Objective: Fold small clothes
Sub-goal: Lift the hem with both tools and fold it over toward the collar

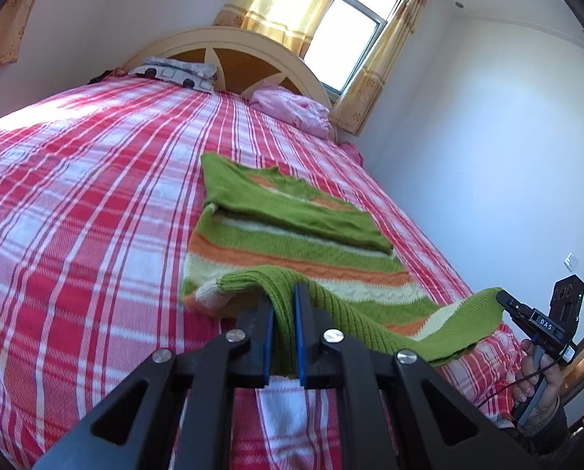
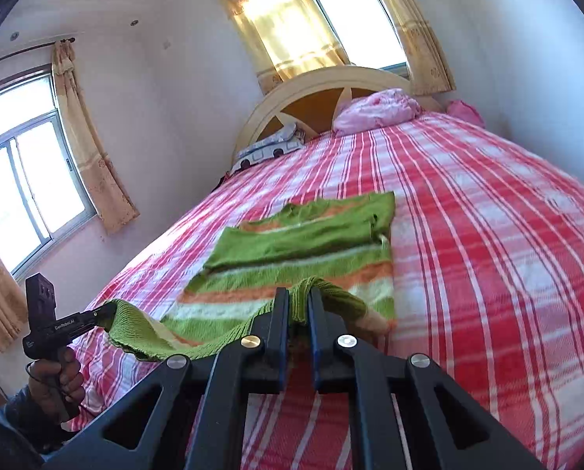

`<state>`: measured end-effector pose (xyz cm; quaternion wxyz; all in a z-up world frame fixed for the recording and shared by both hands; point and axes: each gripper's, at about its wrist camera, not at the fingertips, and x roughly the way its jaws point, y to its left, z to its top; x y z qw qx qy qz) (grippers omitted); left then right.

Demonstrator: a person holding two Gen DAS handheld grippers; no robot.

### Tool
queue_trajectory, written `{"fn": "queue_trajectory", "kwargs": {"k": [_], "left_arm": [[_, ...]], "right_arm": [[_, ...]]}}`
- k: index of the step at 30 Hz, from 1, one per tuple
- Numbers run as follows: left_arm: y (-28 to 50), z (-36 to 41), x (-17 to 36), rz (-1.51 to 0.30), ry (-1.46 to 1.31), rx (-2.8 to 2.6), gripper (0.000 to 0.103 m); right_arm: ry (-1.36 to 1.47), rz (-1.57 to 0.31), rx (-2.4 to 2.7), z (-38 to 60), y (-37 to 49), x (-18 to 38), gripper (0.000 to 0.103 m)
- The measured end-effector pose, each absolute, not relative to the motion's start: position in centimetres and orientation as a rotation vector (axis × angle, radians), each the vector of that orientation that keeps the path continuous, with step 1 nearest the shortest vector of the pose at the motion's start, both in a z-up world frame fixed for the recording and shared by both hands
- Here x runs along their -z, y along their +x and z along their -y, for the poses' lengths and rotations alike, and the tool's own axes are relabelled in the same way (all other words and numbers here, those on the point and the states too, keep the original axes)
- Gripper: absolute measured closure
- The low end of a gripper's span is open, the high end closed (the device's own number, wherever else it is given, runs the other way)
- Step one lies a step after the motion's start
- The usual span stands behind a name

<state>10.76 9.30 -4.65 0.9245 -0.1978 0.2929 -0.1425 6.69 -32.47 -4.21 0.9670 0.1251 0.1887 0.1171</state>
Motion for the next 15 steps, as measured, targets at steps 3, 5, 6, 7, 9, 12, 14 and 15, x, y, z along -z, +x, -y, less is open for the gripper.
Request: {"fn": "queue_trajectory", "kwargs": {"k": [3,5,6,7,9,12,14,15], "left_arm": [[12.0,-9.5,3.8,-0.571,-0.421,0.289,0.094],[12.7,-9.6,3.1,-0.551,-0.42,0.288,0.094],[13.0,-9.7,2.9,-0.542,-0.42,0.286,0.094],[13.5,-9.8,2.7,-0.534,-0.425,0.287,0.094],[14.4,-10.0,2.4,-0.525,-0.44,0.287,0.094],[15.6,-9.9,1.9,-0.513,-0.438,0.285,0.094],[16.6,-9.7,1.7,-0.513,-0.437,0.285,0.094],[17.1,-9.5,1.5,-0.512,-0.431,0.285,0.094]], "right_arm": [[0.247,-0.357,-0.23,32.4,8.0,3.1,0.095],[0.244,-0.347,-0.226,32.4,8.7,2.5,0.095],[0.242,-0.34,-0.223,32.4,9.2,2.2,0.095],[0.243,-0.335,-0.221,32.5,9.6,1.9,0.095],[0.245,-0.328,-0.219,32.6,10.5,1.4,0.095],[0.244,-0.324,-0.214,32.7,11.7,0.9,0.095],[0.238,-0.322,-0.209,32.8,12.7,0.6,0.095],[0.236,-0.323,-0.207,32.9,13.1,0.4,0.095]]}}
